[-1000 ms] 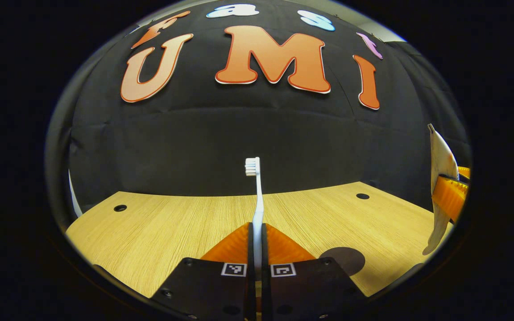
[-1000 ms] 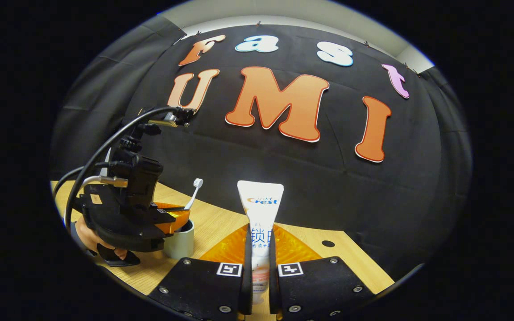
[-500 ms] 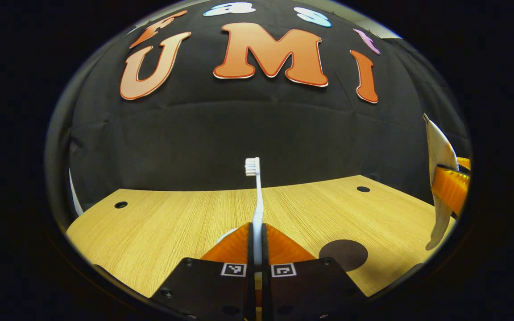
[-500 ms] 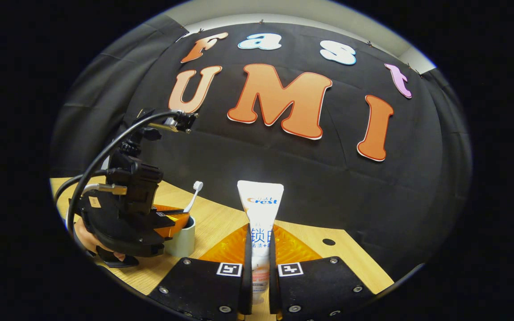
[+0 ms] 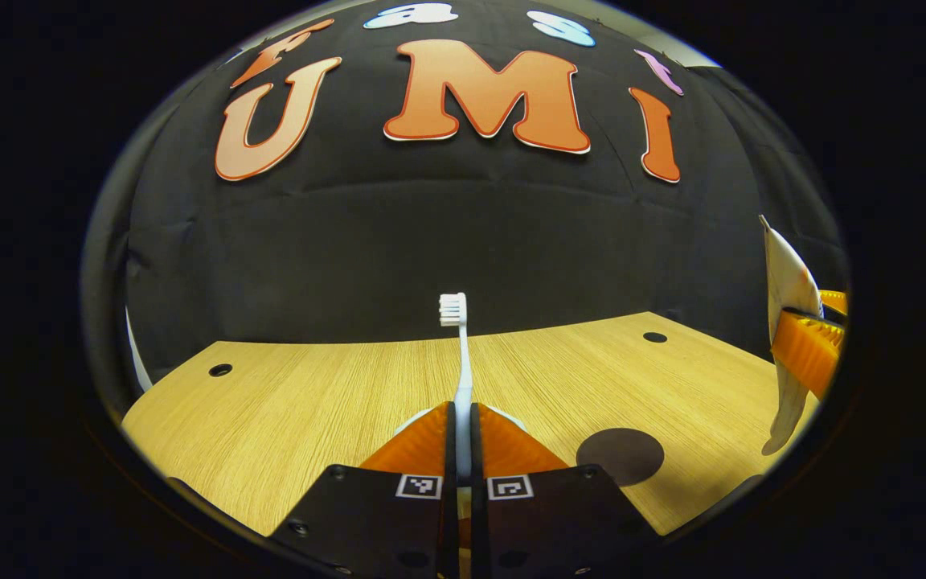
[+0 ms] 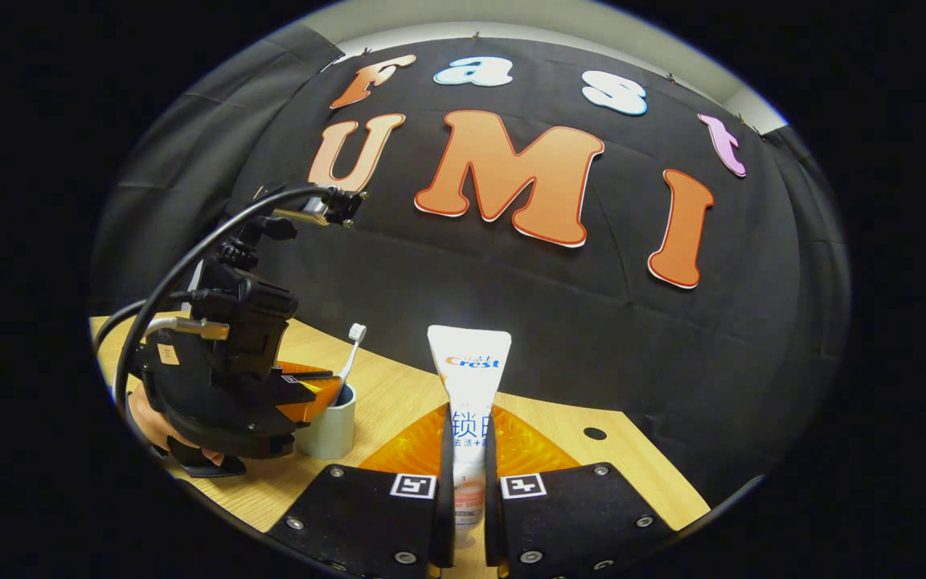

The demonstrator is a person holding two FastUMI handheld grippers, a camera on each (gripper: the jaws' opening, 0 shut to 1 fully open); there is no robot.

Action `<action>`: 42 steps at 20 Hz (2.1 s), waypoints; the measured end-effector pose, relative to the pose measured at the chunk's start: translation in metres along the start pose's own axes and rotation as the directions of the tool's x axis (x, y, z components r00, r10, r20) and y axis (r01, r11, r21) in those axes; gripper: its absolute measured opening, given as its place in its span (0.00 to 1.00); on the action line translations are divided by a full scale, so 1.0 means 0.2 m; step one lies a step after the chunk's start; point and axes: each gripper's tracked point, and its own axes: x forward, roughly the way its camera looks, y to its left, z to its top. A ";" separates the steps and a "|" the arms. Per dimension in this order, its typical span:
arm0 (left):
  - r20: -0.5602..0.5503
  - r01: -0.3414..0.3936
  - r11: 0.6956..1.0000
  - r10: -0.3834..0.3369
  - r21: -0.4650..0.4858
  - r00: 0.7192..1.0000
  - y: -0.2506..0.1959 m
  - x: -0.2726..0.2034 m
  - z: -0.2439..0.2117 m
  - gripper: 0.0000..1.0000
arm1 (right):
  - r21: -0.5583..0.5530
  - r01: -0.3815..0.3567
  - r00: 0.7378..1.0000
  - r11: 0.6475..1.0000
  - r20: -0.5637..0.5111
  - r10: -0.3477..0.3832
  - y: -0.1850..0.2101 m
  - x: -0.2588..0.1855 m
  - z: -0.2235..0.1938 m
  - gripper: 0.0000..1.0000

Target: Put the toothbrush and toothpaste on the desktop into the cup, then pick up the cup and place it on the coaster on the desktop.

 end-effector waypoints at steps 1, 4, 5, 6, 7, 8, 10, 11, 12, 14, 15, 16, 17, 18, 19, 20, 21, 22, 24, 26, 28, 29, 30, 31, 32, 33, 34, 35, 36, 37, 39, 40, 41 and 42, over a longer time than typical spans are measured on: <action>-0.003 0.003 1.000 -0.003 -0.004 1.000 0.00 -0.01 0.00 0.06 | -0.001 0.002 1.000 1.000 0.000 -0.002 0.00 0.00 0.00 0.15; -0.008 0.024 1.000 -0.024 -0.008 1.000 -0.02 -0.05 0.00 0.08 | 0.012 0.005 1.000 1.000 0.007 -0.005 -0.01 -0.01 0.02 0.15; -0.005 0.034 0.999 -0.034 -0.007 0.999 -0.03 -0.07 0.01 0.10 | 0.019 0.006 1.000 1.000 0.009 -0.006 -0.01 -0.01 0.03 0.15; -0.001 0.044 0.999 -0.044 -0.007 0.999 -0.03 -0.11 0.01 0.19 | 0.021 0.003 1.000 1.000 0.014 -0.004 0.00 -0.01 0.03 0.15; 0.009 0.056 0.998 -0.056 -0.008 0.998 -0.03 -0.14 0.03 0.29 | 0.016 0.003 1.000 1.000 0.027 -0.003 0.00 -0.01 0.05 0.15; 0.014 0.060 0.998 -0.060 -0.007 0.998 -0.04 -0.16 0.04 0.50 | 0.009 0.004 0.999 1.000 0.038 -0.004 0.00 -0.01 0.08 0.15; 0.035 0.045 0.999 -0.045 -0.007 0.998 0.00 -0.22 0.07 0.91 | 0.000 -0.001 0.999 1.000 0.055 0.001 0.02 -0.02 0.09 0.15; 0.049 0.032 0.999 -0.032 -0.009 0.998 0.03 -0.25 0.09 0.93 | 0.000 -0.006 0.998 1.000 0.061 0.006 0.04 -0.02 0.11 0.15; 0.059 0.025 1.000 -0.024 -0.014 0.998 0.06 -0.28 0.09 0.93 | -0.001 -0.012 0.998 1.000 0.068 0.012 0.05 -0.01 0.13 0.15; 0.078 0.014 0.999 -0.011 -0.038 0.997 0.11 -0.35 0.11 0.93 | 0.011 -0.015 0.997 1.000 0.077 0.014 0.07 -0.01 0.16 0.15; 0.084 0.007 0.999 -0.003 -0.046 0.996 0.14 -0.38 0.11 0.93 | 0.023 -0.022 0.997 0.999 0.079 0.020 0.09 0.00 0.17 0.15; 0.090 -0.002 0.999 0.006 -0.048 0.996 0.16 -0.42 0.11 0.93 | 0.034 -0.032 0.996 0.999 0.080 0.029 0.11 0.01 0.18 0.15; 0.096 -0.011 0.998 0.017 -0.054 0.995 0.19 -0.45 0.11 0.93 | 0.045 -0.039 0.996 0.998 0.081 0.036 0.13 0.02 0.18 0.15; 0.094 -0.012 0.998 0.018 -0.063 0.995 0.22 -0.48 0.10 0.94 | 0.054 -0.046 0.996 0.997 0.083 0.042 0.14 0.03 0.18 0.15; 0.086 -0.008 0.997 0.015 -0.074 0.996 0.23 -0.52 0.08 0.94 | 0.062 -0.053 0.995 0.997 0.084 0.048 0.17 0.04 0.19 0.15; 0.078 -0.003 0.997 0.009 -0.079 0.997 0.24 -0.55 0.05 0.95 | 0.067 -0.058 0.995 0.996 0.089 0.052 0.19 0.05 0.19 0.15; 0.075 -0.004 0.997 0.010 -0.078 0.997 0.25 -0.59 0.04 0.96 | 0.069 -0.062 0.994 0.996 0.094 0.055 0.20 0.06 0.20 0.15; 0.077 -0.007 0.998 0.013 -0.068 0.997 0.27 -0.63 0.04 0.97 | 0.074 -0.065 0.993 0.995 0.101 0.057 0.22 0.08 0.20 0.15; 0.084 -0.016 0.999 0.020 -0.047 0.996 0.29 -0.70 0.03 0.97 | 0.089 -0.079 0.991 0.993 0.111 0.069 0.26 0.11 0.22 0.15; 0.080 0.005 0.999 -0.001 -0.046 0.997 0.26 -0.77 0.03 0.97 | 0.102 -0.095 0.989 0.990 0.121 0.082 0.31 0.15 0.24 0.15; 0.086 0.002 0.999 0.001 -0.034 0.996 0.27 -0.83 0.04 0.97 | 0.115 -0.112 0.986 0.987 0.135 0.096 0.35 0.18 0.27 0.15; 0.086 -0.002 1.000 0.004 -0.025 0.996 0.28 -0.86 0.04 0.97 | 0.120 -0.128 0.984 0.984 0.141 0.111 0.37 0.20 0.29 0.15; 0.086 -0.005 1.000 0.007 -0.020 0.996 0.29 -0.88 0.03 0.98 | 0.131 -0.137 0.982 0.982 0.148 0.117 0.40 0.22 0.31 0.15; 0.084 -0.007 1.000 0.008 -0.015 0.996 0.29 -0.90 0.03 0.98 | 0.143 -0.147 0.980 0.979 0.158 0.124 0.42 0.24 0.33 0.15; 0.086 -0.014 1.000 0.015 -0.012 0.996 0.31 -0.92 0.03 0.98 | 0.155 -0.160 0.976 0.975 0.170 0.134 0.44 0.27 0.36 0.15; 0.087 -0.022 1.000 0.023 -0.012 0.996 0.32 -0.93 0.02 0.98 | 0.163 -0.174 0.973 0.971 0.179 0.144 0.47 0.29 0.38 0.15; 0.086 -0.032 0.999 0.033 -0.014 0.996 0.34 -0.94 0.01 0.97 | 0.168 -0.184 0.970 0.968 0.188 0.152 0.50 0.31 0.40 0.15; 0.082 -0.038 0.999 0.039 -0.020 0.996 0.36 -0.95 -0.01 0.97 | 0.174 -0.193 0.968 0.966 0.196 0.158 0.51 0.33 0.42 0.15; 0.075 -0.042 0.999 0.044 -0.031 0.996 0.37 -0.95 -0.04 0.98 | 0.181 -0.207 0.963 0.961 0.213 0.168 0.54 0.34 0.43 0.15; 0.068 -0.046 0.998 0.049 -0.041 0.997 0.39 -0.95 -0.06 0.98 | 0.182 -0.217 0.959 0.959 0.225 0.175 0.57 0.36 0.44 0.15; 0.053 -0.060 0.997 0.063 -0.046 0.997 0.43 -0.96 -0.10 0.97 | 0.174 -0.231 0.952 0.957 0.242 0.186 0.62 0.39 0.46 0.15; 0.050 -0.069 0.997 0.071 -0.045 0.996 0.44 -0.96 -0.11 0.98 | 0.170 -0.242 0.948 0.955 0.251 0.196 0.64 0.41 0.45 0.15; 0.050 -0.078 0.996 0.080 -0.046 0.996 0.46 -0.97 -0.12 0.98 | 0.169 -0.253 0.943 0.953 0.261 0.204 0.67 0.43 0.45 0.15; 0.050 -0.081 0.995 0.084 -0.050 0.995 0.47 -0.97 -0.14 0.97 | 0.165 -0.259 0.940 0.952 0.268 0.209 0.68 0.45 0.44 0.15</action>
